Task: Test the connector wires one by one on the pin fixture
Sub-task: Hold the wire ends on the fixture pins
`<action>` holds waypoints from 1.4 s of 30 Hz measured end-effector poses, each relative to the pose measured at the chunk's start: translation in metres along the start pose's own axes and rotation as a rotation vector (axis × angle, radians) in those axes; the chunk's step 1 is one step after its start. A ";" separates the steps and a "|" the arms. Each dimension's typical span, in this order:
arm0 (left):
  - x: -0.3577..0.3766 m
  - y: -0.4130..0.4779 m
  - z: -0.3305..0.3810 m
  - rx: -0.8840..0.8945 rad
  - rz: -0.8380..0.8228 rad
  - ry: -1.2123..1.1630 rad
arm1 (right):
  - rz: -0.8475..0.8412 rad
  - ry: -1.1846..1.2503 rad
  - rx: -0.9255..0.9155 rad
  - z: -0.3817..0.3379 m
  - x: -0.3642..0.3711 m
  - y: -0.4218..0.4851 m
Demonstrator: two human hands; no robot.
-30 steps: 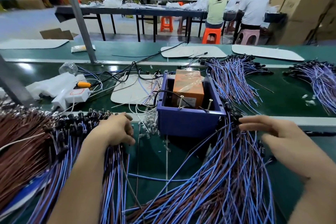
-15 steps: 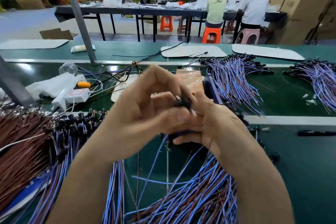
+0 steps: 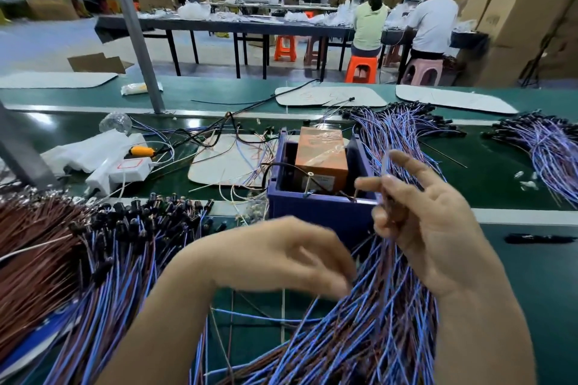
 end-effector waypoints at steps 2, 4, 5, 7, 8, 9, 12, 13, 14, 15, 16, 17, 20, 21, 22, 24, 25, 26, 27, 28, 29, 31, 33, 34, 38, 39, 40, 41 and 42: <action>-0.018 0.007 0.001 0.072 0.303 -0.120 | -0.181 -0.185 0.033 0.002 0.009 -0.005; -0.027 0.009 -0.004 0.133 0.477 -0.364 | -0.377 -0.396 0.078 0.007 0.022 -0.012; -0.030 0.010 -0.004 0.163 0.519 -0.455 | -0.454 -0.493 0.102 0.011 0.027 -0.015; -0.036 0.009 -0.002 0.235 0.606 -0.526 | -0.537 -0.637 0.157 0.021 0.033 -0.017; -0.039 0.007 -0.002 0.267 0.651 -0.541 | -0.561 -0.697 0.180 0.026 0.034 -0.017; -0.041 0.006 -0.001 0.294 0.687 -0.557 | -0.589 -0.756 0.201 0.030 0.035 -0.017; -0.047 0.002 0.000 0.348 0.772 -0.542 | -0.652 -0.895 0.239 0.038 0.036 -0.018; -0.046 0.002 0.001 0.342 0.769 -0.498 | -0.630 -0.905 0.237 0.038 0.034 -0.017; -0.044 0.003 0.001 0.318 0.743 -0.457 | -0.580 -0.896 0.222 0.037 0.033 -0.014; -0.042 0.005 -0.002 0.278 0.700 -0.434 | -0.503 -0.868 0.199 0.033 0.029 -0.010; -0.038 0.008 -0.004 0.237 0.655 -0.430 | -0.407 -0.821 0.174 0.029 0.025 -0.006; -0.035 0.011 -0.006 0.200 0.620 -0.438 | -0.303 -0.755 0.152 0.025 0.020 -0.002; -0.030 0.017 -0.012 0.156 0.605 -0.466 | -0.101 -0.610 0.087 0.017 0.010 0.004; -0.029 0.019 -0.012 0.159 0.596 -0.473 | -0.091 -0.607 0.072 0.017 0.011 0.004; -0.027 0.021 -0.012 0.163 0.582 -0.472 | -0.092 -0.610 0.061 0.018 0.013 0.004; -0.025 0.021 -0.011 0.160 0.556 -0.459 | -0.083 -0.613 0.041 0.020 0.017 0.006; -0.024 0.021 -0.011 0.154 0.546 -0.455 | -0.070 -0.610 0.028 0.020 0.017 0.007; -0.023 0.021 -0.010 0.149 0.534 -0.448 | -0.056 -0.602 0.014 0.019 0.017 0.007; -0.022 0.020 -0.009 0.146 0.520 -0.434 | -0.042 -0.586 0.002 0.019 0.017 0.008; -0.021 0.020 -0.007 0.147 0.508 -0.413 | -0.029 -0.568 -0.008 0.019 0.018 0.009; -0.020 0.020 -0.005 0.151 0.504 -0.385 | -0.015 -0.553 -0.016 0.018 0.018 0.009; -0.018 0.019 -0.002 0.160 0.515 -0.325 | 0.024 -0.533 -0.037 0.018 0.018 0.010; -0.018 0.018 0.000 0.160 0.532 -0.290 | 0.073 -0.499 -0.054 0.017 0.017 0.012; -0.018 0.017 0.001 0.158 0.536 -0.285 | 0.091 -0.476 -0.059 0.017 0.016 0.012; -0.022 0.013 0.001 0.139 0.557 -0.245 | 0.094 -0.410 -0.081 0.014 0.023 0.010; -0.023 0.013 0.000 0.123 0.556 -0.233 | 0.109 -0.406 -0.100 0.012 0.024 0.009; -0.022 0.013 -0.001 0.105 0.549 -0.221 | 0.133 -0.400 -0.121 0.010 0.025 0.008; -0.021 0.014 -0.002 0.091 0.540 -0.208 | 0.157 -0.394 -0.137 0.009 0.024 0.007; -0.020 0.014 -0.003 0.081 0.532 -0.197 | 0.177 -0.391 -0.145 0.009 0.024 0.007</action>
Point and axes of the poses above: each hand's wrist, its own y-axis towards the middle knuckle, its own x-axis out of the palm, z = x × y, the point moved 6 cm from there along y, towards the middle knuckle, and after that the axes turned 13 degrees about -y, right-handed, at the moved point
